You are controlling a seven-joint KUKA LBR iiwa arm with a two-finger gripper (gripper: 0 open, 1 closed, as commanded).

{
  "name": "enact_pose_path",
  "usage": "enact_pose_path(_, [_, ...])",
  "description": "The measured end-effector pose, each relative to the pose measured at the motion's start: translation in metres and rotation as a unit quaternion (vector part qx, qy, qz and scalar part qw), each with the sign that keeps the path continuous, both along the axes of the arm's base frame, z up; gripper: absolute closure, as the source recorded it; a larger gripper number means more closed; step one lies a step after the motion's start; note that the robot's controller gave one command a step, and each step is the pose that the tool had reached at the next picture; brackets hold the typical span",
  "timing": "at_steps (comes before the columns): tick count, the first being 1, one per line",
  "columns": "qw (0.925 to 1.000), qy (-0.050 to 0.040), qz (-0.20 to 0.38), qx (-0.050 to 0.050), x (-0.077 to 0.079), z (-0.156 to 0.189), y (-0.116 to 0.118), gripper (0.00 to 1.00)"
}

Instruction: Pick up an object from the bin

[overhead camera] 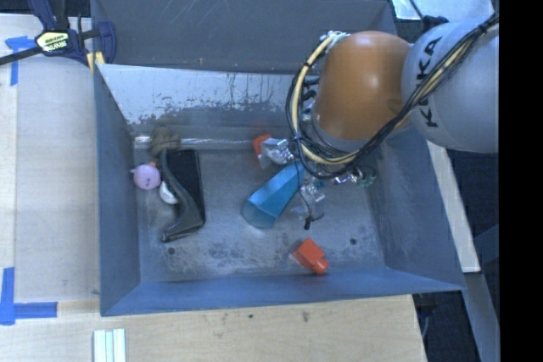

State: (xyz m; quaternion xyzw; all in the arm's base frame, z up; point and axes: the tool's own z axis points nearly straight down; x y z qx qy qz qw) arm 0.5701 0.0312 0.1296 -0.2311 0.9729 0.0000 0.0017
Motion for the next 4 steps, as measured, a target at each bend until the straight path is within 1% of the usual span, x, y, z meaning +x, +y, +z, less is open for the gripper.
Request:
enact_pose_path(1, [0.9995, -0.0016, 0.032, 0.0, 0.016, -0.023, 0.008, 0.0])
enact_pose_path(2, [0.997, -0.0005, 0.077, 0.0, 0.052, -0.048, 0.03, 1.0])
enact_pose_path(3, [0.997, -0.0004, 0.077, 0.0, 0.052, -0.048, 0.03, 1.0])
enact_pose_path(4, [1.0, -0.0018, 0.003, 0.001, 0.055, 0.114, 0.051, 1.0])
